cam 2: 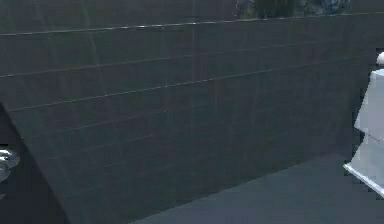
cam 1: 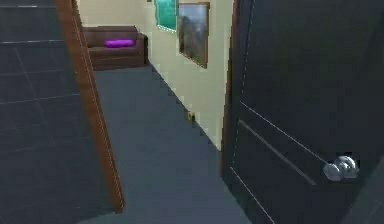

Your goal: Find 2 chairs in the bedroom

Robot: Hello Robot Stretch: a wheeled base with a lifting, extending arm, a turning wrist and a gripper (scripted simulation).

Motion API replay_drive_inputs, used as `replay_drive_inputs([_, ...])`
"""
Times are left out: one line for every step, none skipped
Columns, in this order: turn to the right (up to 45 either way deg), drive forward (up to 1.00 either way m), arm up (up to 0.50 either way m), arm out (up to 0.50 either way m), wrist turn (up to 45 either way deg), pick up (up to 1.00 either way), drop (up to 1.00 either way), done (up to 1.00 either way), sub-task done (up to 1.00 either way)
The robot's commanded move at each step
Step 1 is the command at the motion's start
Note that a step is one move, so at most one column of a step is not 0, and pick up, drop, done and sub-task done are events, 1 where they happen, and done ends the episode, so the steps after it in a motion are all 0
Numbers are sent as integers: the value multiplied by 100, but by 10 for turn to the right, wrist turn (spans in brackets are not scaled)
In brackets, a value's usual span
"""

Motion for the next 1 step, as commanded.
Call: replay_drive_inputs([0, 100, 0, 0, 0, 0, 0, 0, 0])
